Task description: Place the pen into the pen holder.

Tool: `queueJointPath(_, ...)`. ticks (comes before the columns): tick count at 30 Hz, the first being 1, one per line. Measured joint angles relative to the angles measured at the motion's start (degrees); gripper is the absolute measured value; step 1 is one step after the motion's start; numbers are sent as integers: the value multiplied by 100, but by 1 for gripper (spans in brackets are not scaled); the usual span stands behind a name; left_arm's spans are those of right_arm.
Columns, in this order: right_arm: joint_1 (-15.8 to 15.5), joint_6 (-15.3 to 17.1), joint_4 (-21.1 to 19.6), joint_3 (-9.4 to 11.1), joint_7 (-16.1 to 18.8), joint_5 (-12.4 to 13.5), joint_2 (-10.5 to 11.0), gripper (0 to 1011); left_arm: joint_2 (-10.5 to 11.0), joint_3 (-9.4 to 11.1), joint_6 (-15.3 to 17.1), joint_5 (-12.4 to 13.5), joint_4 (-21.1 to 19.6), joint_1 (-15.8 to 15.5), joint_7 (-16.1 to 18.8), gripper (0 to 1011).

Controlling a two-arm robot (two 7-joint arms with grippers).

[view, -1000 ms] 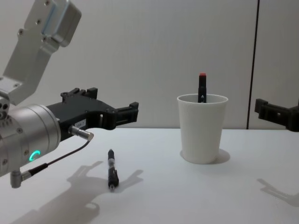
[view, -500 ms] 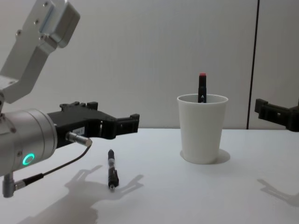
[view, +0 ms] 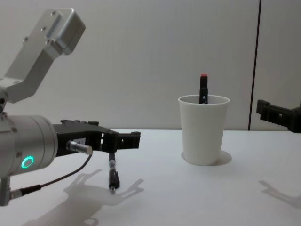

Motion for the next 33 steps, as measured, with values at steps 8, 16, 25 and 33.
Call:
queueJointPath(8, 0, 0, 0, 0, 0, 0, 0, 1001, -87, -18, 477, -76, 13, -76, 6, 1003)
queueJointPath(16, 0, 0, 0, 0, 0, 0, 0, 1001, -198, -29, 806, -97, 113, -131, 73, 1003)
queueJointPath(25, 0, 0, 0, 0, 0, 0, 0, 1001, -335, -48, 1087, -81, 247, -166, 209, 1003)
queueJointPath(33, 0, 0, 0, 0, 0, 0, 0, 1001, -440, -50, 1218, -15, 384, -221, 298, 1003)
